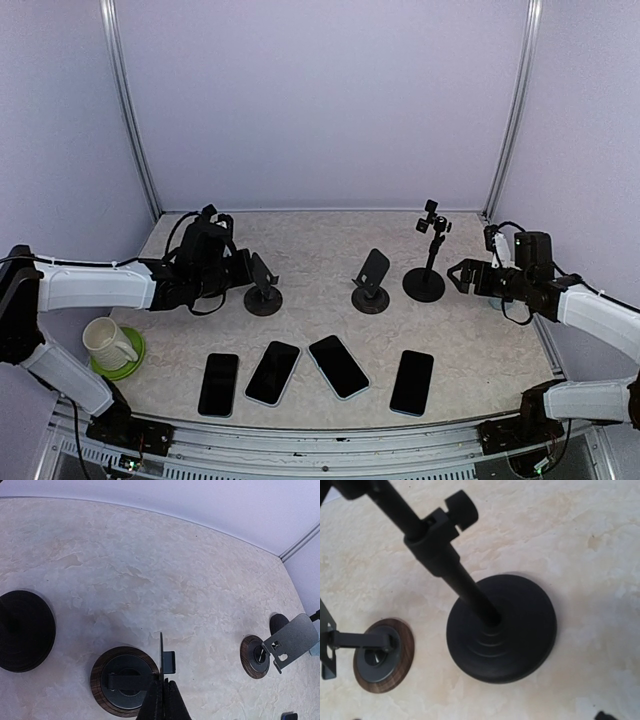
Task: Place the phone on the phone stand
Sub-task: Place the phone stand at the center of the board, then adjust the phone stand at the center of the board, then move the phone stand to the center of the board.
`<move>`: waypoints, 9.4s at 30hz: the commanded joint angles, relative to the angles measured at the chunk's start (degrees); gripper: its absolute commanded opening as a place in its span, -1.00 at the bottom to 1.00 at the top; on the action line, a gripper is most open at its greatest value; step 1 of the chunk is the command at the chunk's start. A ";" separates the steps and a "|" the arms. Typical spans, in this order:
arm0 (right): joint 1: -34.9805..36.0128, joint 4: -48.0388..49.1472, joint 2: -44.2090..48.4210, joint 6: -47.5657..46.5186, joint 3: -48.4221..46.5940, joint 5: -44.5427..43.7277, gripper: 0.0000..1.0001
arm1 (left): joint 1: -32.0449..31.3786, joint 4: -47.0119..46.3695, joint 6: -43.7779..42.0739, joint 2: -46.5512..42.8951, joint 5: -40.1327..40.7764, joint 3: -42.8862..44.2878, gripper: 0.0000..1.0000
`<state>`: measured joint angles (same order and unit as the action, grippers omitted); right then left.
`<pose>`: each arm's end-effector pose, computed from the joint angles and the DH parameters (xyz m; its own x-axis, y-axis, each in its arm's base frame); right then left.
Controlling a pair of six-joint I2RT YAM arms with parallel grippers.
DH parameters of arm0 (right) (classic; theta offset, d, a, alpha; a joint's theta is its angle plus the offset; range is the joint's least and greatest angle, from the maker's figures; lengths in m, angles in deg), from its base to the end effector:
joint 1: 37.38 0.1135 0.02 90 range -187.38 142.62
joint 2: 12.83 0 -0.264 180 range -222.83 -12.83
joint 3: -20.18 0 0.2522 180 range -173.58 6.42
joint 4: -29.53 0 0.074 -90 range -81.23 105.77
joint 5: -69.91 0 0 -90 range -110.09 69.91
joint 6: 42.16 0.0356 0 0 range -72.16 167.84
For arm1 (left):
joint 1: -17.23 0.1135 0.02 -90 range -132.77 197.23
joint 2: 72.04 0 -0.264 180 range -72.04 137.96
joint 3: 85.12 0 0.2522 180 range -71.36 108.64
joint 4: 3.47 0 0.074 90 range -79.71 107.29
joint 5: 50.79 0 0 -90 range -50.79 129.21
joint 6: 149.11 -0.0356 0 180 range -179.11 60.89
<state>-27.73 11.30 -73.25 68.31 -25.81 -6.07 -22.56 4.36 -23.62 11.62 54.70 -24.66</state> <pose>0.2207 0.0463 0.2217 -0.6256 0.2378 -0.7430 -0.1547 0.8957 0.4169 0.2485 -0.1946 0.2207 -0.5785 -0.2463 -0.7776 0.1290 0.9137 -0.3854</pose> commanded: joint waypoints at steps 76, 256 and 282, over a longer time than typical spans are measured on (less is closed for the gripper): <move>6.13 -2.68 4.62 -1.40 -1.44 -4.33 1.00 | 3.85 1.67 -20.26 7.18 -23.24 21.40 0.96; 7.93 -0.84 1.03 -0.95 0.55 -5.63 1.00 | 22.48 24.02 -17.91 23.13 -18.60 44.78 0.30; 7.93 0.05 0.23 -0.83 1.25 -5.78 1.00 | 21.28 25.08 -18.51 26.03 -20.58 51.78 -0.56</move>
<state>-20.30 10.10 -72.99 67.39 -24.28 -11.92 -0.37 30.83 -41.54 35.70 35.94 22.22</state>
